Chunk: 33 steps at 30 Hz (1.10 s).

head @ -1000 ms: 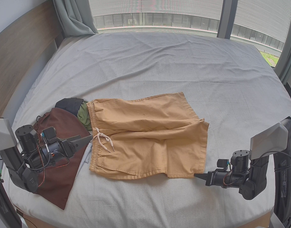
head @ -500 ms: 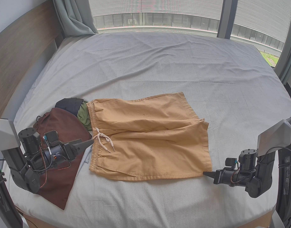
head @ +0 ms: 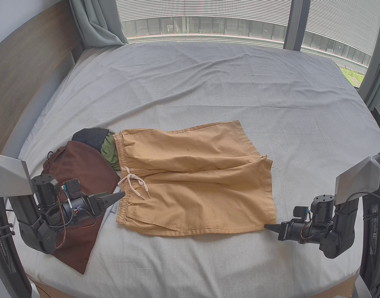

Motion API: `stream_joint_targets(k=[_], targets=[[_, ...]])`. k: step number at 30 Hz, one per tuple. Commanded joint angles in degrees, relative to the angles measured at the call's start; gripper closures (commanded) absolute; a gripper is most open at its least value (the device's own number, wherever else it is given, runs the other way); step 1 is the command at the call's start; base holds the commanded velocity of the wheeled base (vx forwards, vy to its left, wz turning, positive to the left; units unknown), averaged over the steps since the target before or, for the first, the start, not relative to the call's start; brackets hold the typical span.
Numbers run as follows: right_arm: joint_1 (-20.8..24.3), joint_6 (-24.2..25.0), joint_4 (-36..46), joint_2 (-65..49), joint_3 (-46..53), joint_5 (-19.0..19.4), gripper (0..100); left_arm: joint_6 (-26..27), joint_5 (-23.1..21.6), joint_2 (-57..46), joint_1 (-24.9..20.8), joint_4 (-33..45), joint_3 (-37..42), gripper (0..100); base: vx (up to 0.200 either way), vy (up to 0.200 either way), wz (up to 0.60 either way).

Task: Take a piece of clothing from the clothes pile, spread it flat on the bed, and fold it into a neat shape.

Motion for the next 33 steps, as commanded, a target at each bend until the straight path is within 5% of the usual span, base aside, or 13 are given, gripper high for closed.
stream_joint_targets(k=[1,33], targets=[[0.04,0.01,-0.06,0.29,-0.07,0.04,100,0.05,0.07,2.26,-0.03,-0.03,0.18,0,0.0,0.0,0.0],[0.04,-0.07,-0.06,0.38,-0.33,-0.05,100,4.45,0.24,13.16,-0.2,-0.03,-0.61,0,0.0,0.0,0.0]])
